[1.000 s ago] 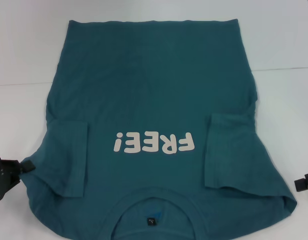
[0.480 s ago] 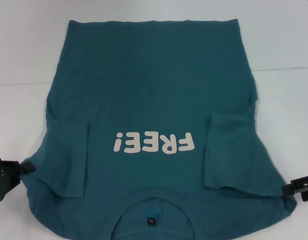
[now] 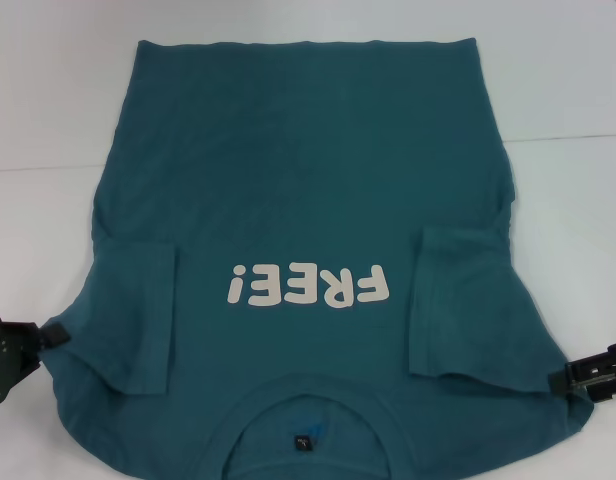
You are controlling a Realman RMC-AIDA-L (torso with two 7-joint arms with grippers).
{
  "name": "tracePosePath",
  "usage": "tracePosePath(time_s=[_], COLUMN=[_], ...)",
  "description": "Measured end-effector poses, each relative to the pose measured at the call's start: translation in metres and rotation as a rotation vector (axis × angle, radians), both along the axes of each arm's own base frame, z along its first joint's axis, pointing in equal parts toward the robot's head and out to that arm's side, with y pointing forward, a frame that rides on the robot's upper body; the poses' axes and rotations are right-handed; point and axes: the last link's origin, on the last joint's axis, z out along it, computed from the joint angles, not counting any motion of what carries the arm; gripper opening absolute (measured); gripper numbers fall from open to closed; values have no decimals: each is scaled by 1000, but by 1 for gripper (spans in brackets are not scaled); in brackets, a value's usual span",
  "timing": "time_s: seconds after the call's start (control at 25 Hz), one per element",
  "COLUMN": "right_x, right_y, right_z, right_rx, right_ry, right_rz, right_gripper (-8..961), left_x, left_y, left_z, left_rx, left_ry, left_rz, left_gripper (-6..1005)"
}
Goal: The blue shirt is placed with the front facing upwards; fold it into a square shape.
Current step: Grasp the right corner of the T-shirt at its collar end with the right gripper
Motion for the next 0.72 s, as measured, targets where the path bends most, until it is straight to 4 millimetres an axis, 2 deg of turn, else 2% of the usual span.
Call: tracePosePath(time_s=[0.72], right_x=[-8], right_y=[6], right_z=[-14], right_rx=[-40], right_ry=[-21], right_rz=[30], right_gripper=[815], left_x=[0], left_y=[0], left_z=[0], left_rx=[2], left_ry=[-2], left_rz=[1], left_gripper=[7])
